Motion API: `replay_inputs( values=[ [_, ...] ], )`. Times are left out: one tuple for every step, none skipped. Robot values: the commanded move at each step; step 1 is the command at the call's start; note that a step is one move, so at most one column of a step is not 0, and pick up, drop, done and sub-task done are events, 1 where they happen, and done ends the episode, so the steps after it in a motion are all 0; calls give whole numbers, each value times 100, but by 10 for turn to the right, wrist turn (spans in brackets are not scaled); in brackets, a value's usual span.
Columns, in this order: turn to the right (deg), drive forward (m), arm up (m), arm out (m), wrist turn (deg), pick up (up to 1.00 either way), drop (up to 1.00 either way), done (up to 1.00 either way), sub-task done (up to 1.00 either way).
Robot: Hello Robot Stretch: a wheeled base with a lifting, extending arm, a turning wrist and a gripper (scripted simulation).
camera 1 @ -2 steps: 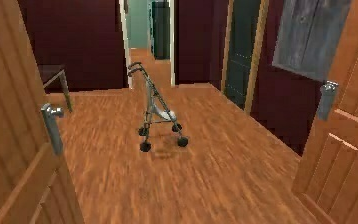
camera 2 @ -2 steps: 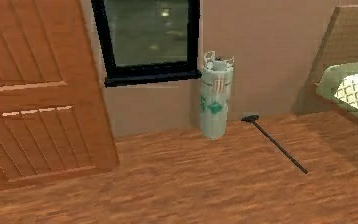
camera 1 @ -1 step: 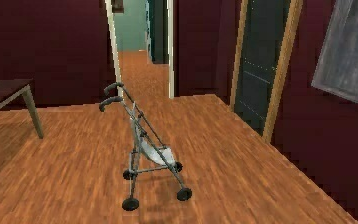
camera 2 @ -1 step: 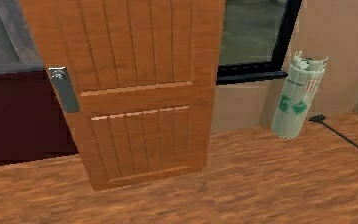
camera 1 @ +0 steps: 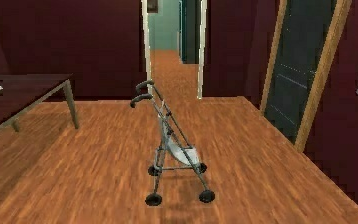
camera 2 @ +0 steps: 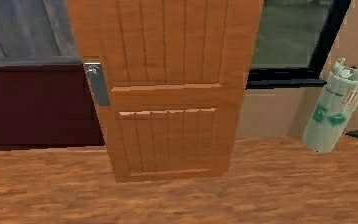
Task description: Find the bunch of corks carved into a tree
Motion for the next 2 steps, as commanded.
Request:
replay_inputs(
  values=[
    [-30,0,0,0,0,0,0,0,0],
    [0,65,0,0,0,0,0,0,0]
  ],
)
